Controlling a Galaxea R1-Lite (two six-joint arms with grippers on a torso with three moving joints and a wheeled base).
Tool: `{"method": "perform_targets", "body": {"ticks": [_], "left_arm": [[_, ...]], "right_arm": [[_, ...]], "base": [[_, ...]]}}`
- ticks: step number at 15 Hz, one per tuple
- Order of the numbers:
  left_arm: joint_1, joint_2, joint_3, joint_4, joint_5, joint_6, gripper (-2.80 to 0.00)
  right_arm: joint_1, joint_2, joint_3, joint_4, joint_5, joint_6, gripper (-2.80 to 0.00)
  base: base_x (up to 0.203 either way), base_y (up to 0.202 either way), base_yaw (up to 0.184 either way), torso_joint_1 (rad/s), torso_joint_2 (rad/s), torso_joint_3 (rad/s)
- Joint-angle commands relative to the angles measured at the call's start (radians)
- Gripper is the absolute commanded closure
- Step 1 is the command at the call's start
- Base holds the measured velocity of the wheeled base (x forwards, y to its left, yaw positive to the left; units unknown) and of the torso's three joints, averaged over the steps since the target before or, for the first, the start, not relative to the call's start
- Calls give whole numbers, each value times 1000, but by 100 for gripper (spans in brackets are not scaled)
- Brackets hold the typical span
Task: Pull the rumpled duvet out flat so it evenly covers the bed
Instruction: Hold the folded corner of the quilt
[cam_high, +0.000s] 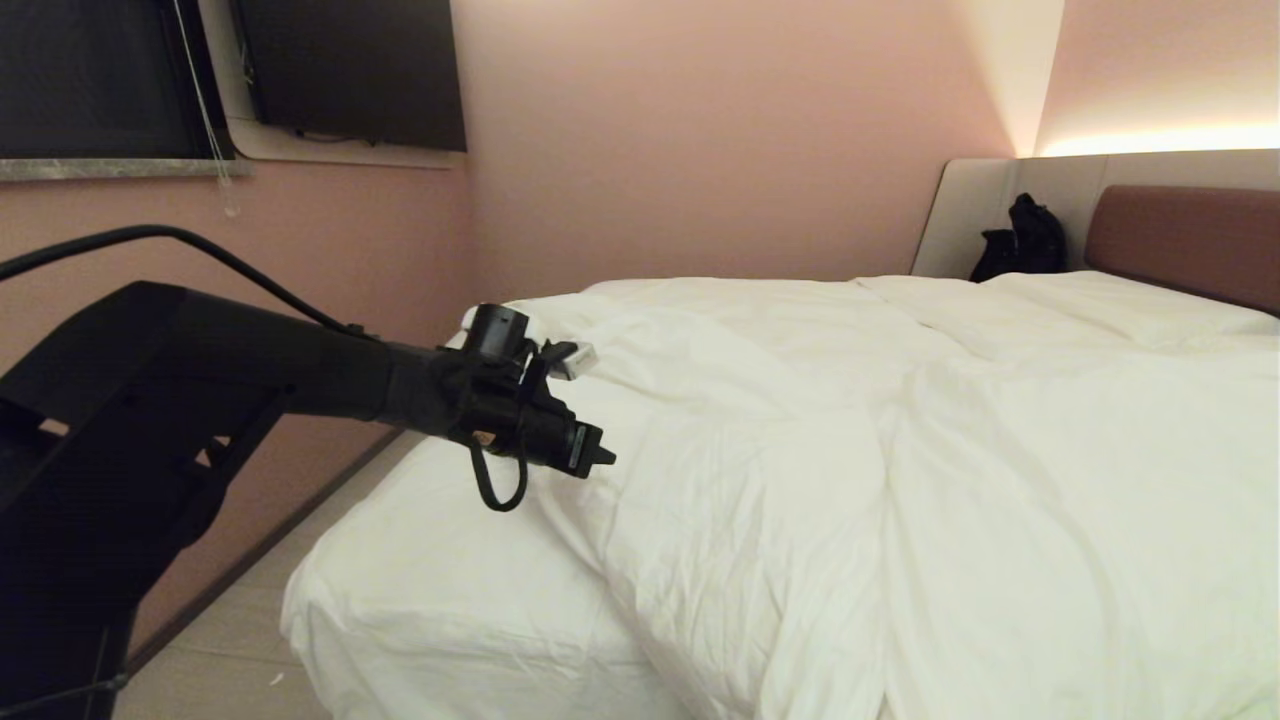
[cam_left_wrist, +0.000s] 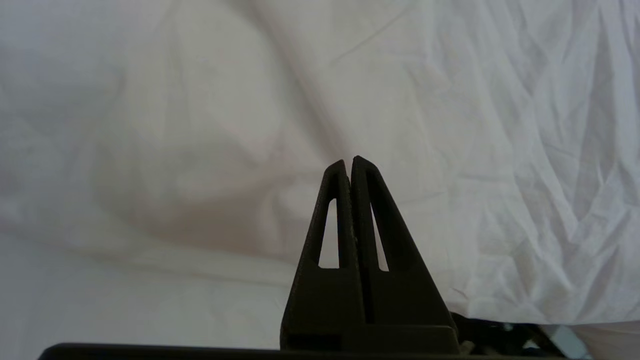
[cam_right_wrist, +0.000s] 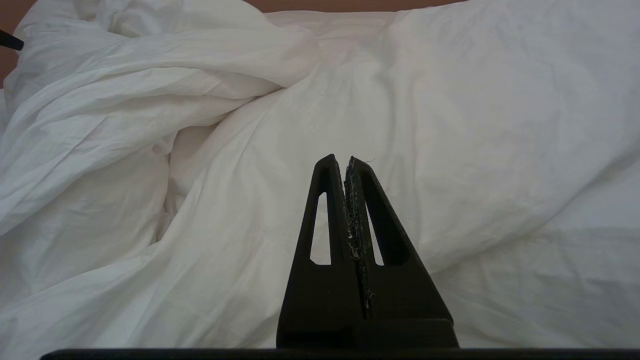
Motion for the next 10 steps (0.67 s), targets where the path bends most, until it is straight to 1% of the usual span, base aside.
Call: {"method": "perform_targets", "body": {"ticks": [1,3,6,8,9,10], "left_arm": [[-11,17,-13,1,-3,12,0],[-27,36,-59,1,2,10,0],[-31,20,-66,1,3,-1,0],[-31,9,-68,1,7,4,0],[-31,9,-68,1,7,7,-280],[-31,9,-68,1,7,7,-280]], "right_arm": [[0,0,0,-1,0,0,0],[0,0,2,0,0,0,0],[0,0,0,0,0,0,0],[0,0,0,-1,0,0,0],[0,0,0,-1,0,0,0],[0,0,0,-1,0,0,0]], "base": [[0,0,0,0,0,0],[0,0,0,0,0,0],[0,0,0,0,0,0],[0,0,0,0,0,0],[0,0,0,0,0,0],[0,0,0,0,0,0]]}}
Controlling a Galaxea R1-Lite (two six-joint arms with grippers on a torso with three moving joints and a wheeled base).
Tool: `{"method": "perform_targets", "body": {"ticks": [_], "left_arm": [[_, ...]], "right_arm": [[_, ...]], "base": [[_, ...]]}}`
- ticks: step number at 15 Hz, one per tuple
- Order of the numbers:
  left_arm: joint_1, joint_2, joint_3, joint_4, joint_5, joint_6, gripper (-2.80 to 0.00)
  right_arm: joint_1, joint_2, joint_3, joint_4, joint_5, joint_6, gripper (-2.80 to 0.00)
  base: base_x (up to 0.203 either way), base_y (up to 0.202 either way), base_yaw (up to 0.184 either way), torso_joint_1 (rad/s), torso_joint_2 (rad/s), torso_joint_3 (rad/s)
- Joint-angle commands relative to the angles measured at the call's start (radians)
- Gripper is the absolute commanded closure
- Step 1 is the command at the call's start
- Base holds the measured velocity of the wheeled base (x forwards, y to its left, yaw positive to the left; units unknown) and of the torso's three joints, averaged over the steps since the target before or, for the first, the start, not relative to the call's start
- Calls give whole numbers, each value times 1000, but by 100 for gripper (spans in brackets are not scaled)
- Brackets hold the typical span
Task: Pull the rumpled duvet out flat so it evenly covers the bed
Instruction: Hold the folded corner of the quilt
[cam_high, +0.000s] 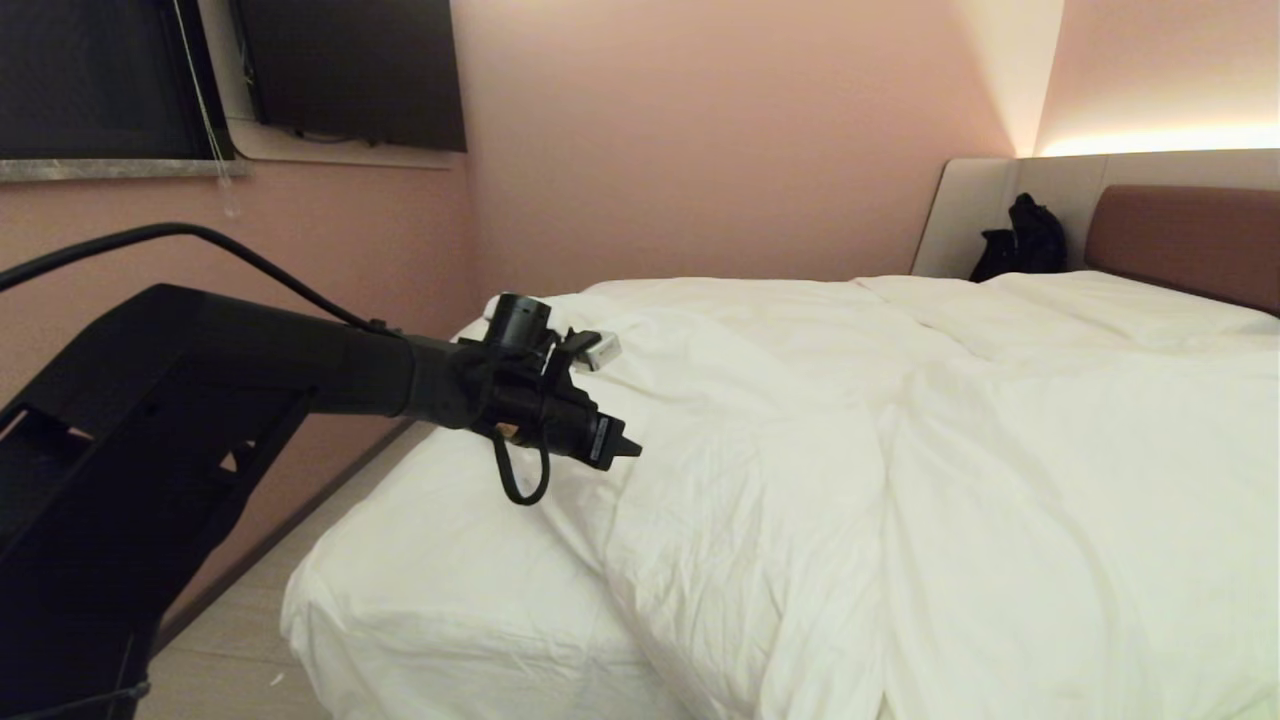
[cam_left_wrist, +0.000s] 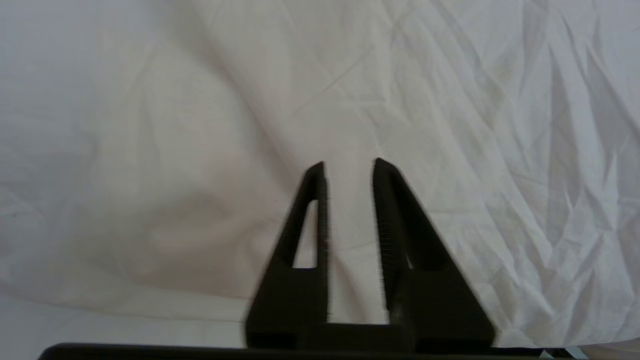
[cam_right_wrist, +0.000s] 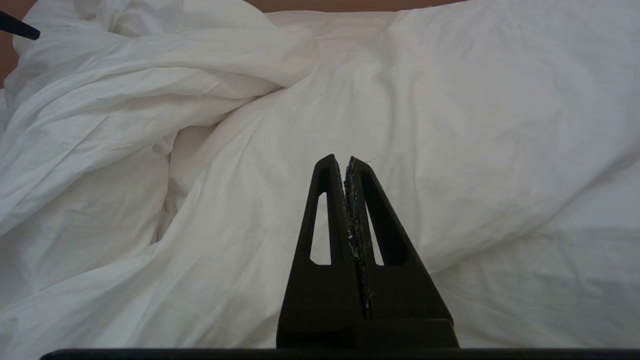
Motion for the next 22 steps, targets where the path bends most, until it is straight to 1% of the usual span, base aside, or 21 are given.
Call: {"method": "perform_targets", "body": {"ticks": [1,4,8,10,11,12,13,18,20,21,22], "left_arm": [[-1,-10,1,1,-4,3,-280],[0,-10,3,-1,-3,4,-280],[1,19,-28,-1,-2,11,-280],[-1,31,-35,-1,-3,37,-280],[-1,31,-35,-1,-3,37,-280],[-2,42,-42,-1,-7,69,-280],[-11,64,-61,-1,-7,105,-280],[-18,109,-119,1,-3,108,-280],[-27,174,-171,2,-3,110,-280],[-31,179,-178,2,-3,114,-280],[-41,206,-200,2,-3,127,-280]], "right_arm": [[0,0,0,0,0,0,0],[0,0,0,1,0,0,0],[0,0,0,1,0,0,0],[0,0,0,0,0,0,0],[0,0,0,0,0,0,0],[0,0,0,1,0,0,0],[0,0,0,1,0,0,0],[0,0,0,1,0,0,0],[0,0,0,1,0,0,0],[0,0,0,1,0,0,0],[0,0,1,0,0,0,0]], "base": [[0,0,0,0,0,0],[0,0,0,0,0,0],[0,0,0,0,0,0],[0,0,0,0,0,0],[0,0,0,0,0,0],[0,0,0,0,0,0],[0,0,0,0,0,0],[0,0,0,0,0,0],[0,0,0,0,0,0],[0,0,0,0,0,0],[0,0,0,0,0,0]]}}
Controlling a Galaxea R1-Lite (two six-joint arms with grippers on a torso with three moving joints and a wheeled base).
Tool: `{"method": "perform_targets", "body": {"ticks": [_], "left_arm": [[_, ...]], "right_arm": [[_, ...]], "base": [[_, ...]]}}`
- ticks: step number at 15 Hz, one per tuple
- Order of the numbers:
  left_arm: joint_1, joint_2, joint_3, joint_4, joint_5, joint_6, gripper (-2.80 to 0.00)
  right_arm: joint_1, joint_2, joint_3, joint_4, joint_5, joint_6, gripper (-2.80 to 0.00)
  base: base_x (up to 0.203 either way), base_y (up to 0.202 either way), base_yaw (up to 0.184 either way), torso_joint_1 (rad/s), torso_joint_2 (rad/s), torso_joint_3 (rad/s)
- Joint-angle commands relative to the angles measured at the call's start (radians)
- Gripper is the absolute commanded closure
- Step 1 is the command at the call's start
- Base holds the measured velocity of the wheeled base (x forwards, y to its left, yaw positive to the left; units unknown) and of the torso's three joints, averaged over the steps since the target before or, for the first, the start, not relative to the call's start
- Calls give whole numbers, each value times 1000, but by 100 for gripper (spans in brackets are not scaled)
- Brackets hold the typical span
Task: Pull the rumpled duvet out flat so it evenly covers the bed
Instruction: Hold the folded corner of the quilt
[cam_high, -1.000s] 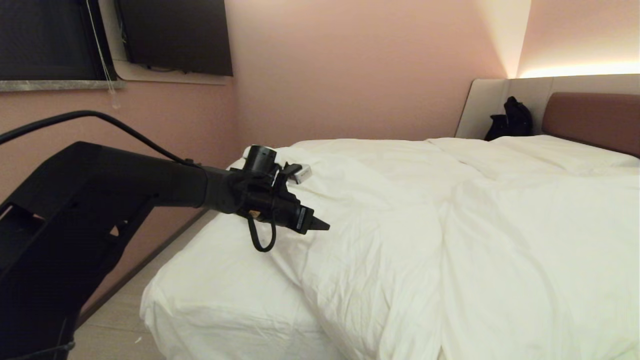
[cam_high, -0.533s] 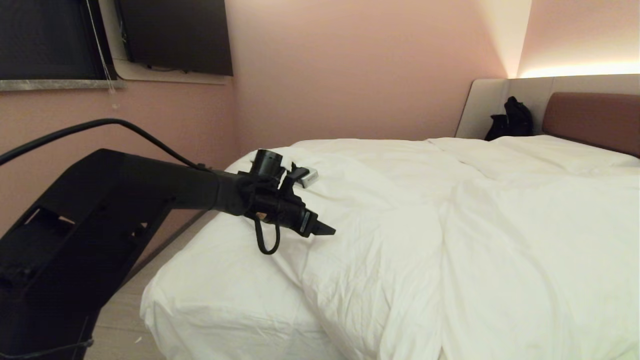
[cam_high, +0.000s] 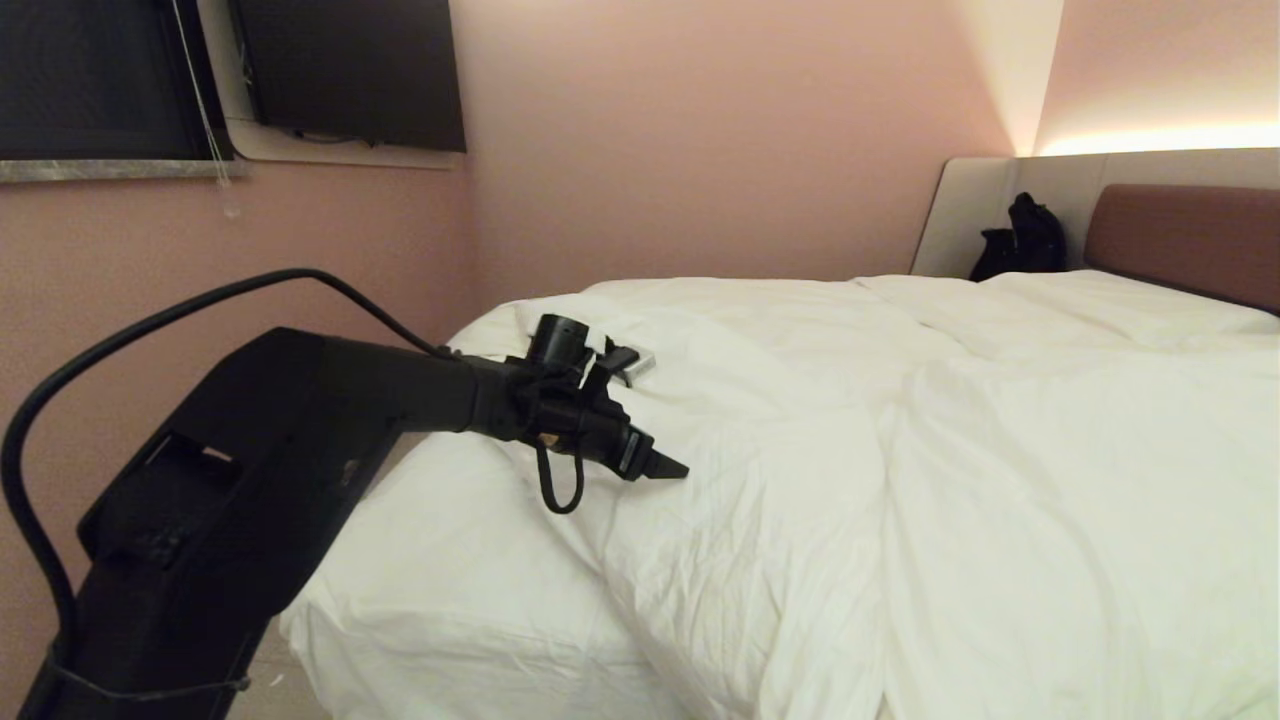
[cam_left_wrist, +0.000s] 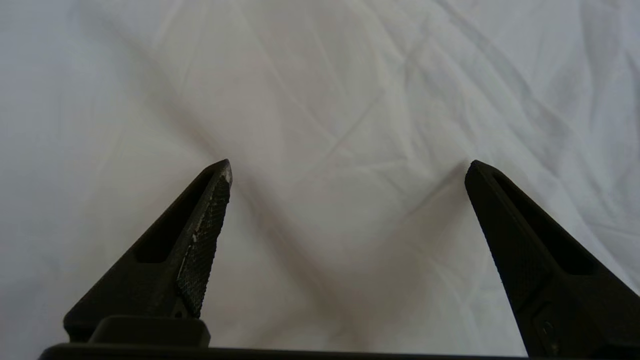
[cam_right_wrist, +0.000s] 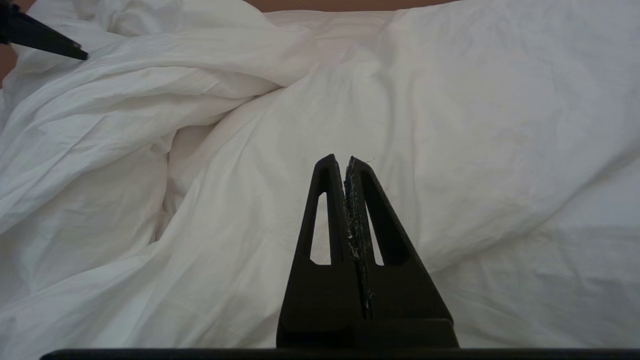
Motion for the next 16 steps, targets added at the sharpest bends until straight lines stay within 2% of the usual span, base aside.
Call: {"method": "perform_targets", "body": {"ticks": [1,6,8,9,14,15,16], "left_arm": [[-17,60,-38,1,-3,19,-280],[-52,144,-108,-2,-4,51,-280],[-59,189,-107,-58,-1,84,-280],[-62,209,-107,-94,0,89,-280],[-63,202,-96,-86,-1,85,-280],[-63,201,-94,-86,-1,85,0],[-63,201,-94,-86,-1,85,0]], "right_arm": [[-1,0,0,-1,0,0,0],[0,0,0,0,0,0,0],[-1,0,0,0,0,0,0],[-1,0,0,0,0,0,0],[0,0,0,-2,0,0,0],[0,0,0,0,0,0,0],[0,0,0,0,0,0,0]], "base": [[0,0,0,0,0,0],[0,0,0,0,0,0],[0,0,0,0,0,0],[0,0,0,0,0,0],[0,0,0,0,0,0],[0,0,0,0,0,0],[0,0,0,0,0,0]]}}
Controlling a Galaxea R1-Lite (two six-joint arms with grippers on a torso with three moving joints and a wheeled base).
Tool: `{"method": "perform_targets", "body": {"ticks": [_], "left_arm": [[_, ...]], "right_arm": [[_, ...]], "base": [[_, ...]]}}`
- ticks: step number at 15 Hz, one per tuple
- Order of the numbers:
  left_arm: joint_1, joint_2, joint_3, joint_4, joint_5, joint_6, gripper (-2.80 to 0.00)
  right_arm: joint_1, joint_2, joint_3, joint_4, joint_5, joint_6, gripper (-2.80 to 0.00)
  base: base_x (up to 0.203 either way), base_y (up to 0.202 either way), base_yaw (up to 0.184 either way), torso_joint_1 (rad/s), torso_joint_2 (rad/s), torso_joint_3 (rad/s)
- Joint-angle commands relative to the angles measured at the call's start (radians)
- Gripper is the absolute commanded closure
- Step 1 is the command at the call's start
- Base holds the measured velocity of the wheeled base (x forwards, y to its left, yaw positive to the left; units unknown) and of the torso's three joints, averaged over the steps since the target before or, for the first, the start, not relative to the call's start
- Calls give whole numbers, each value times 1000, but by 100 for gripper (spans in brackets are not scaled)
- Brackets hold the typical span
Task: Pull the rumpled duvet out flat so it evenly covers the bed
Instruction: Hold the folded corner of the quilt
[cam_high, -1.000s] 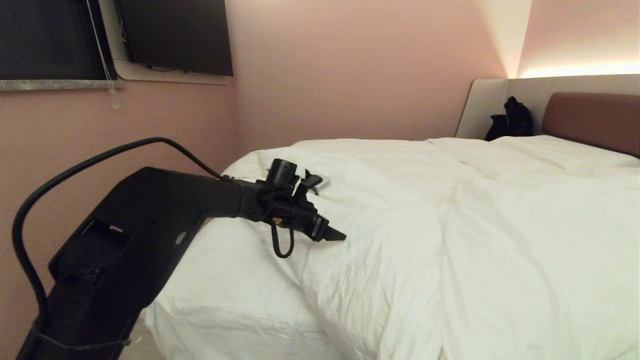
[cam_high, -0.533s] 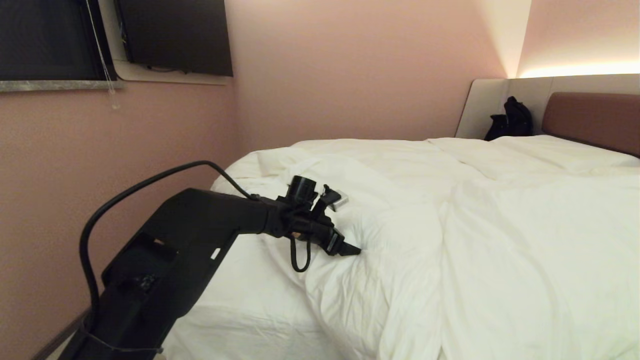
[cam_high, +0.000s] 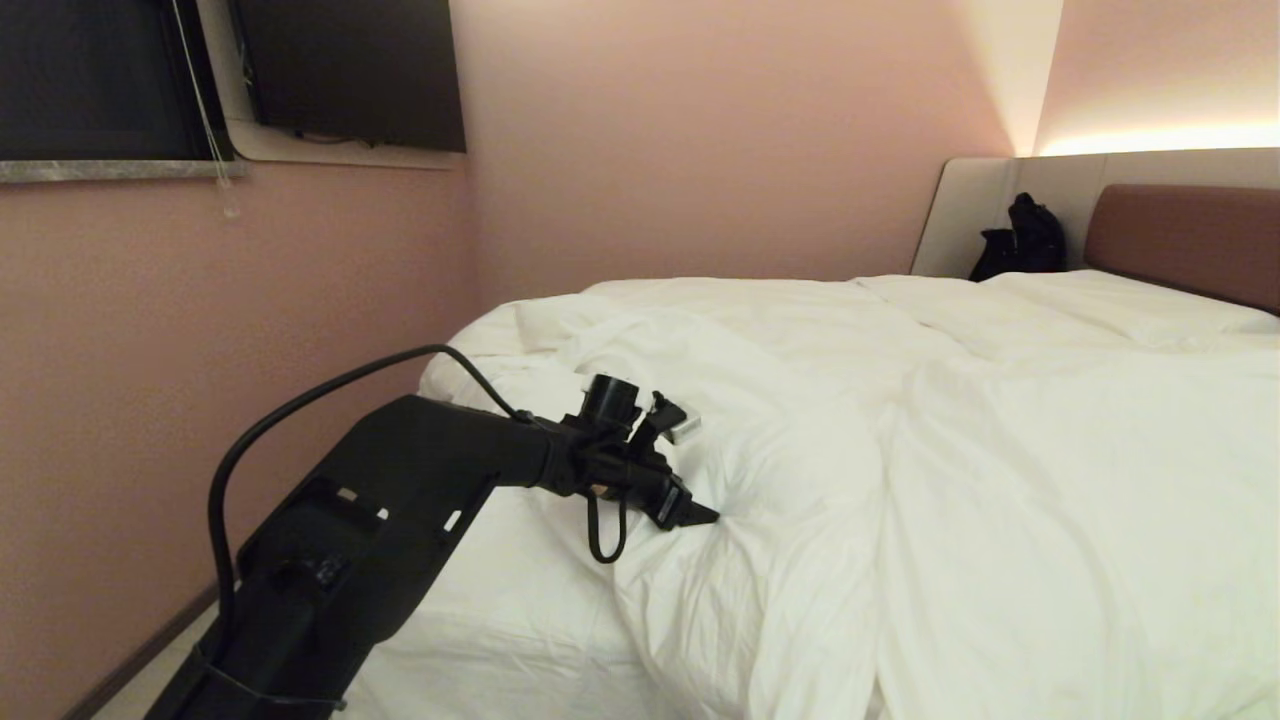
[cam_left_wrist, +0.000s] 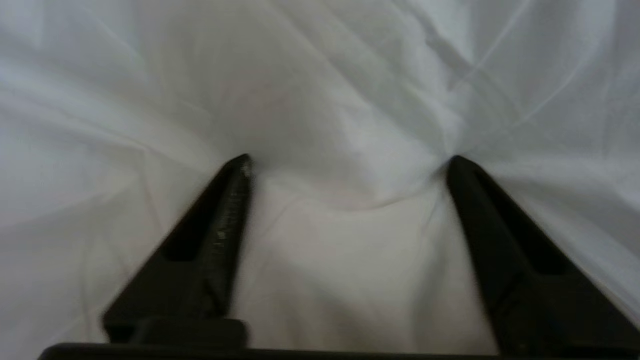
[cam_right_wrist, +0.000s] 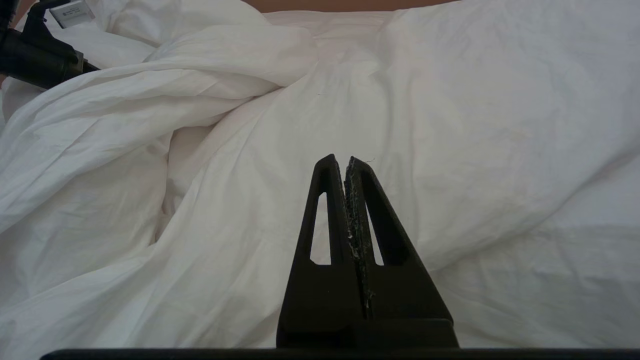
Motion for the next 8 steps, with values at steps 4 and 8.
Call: {"method": "perform_targets", "body": {"ticks": [4,8], "left_arm": [[0,-36,23,2,-3,1,0],[-2,-94,96,0,-5,-2,0]], "right_arm": [[-1,0,0,0,0,0,0],[0,0,2,-1,0,0,0]], "base": [[0,0,0,0,0,0],[0,0,0,0,0,0]]}}
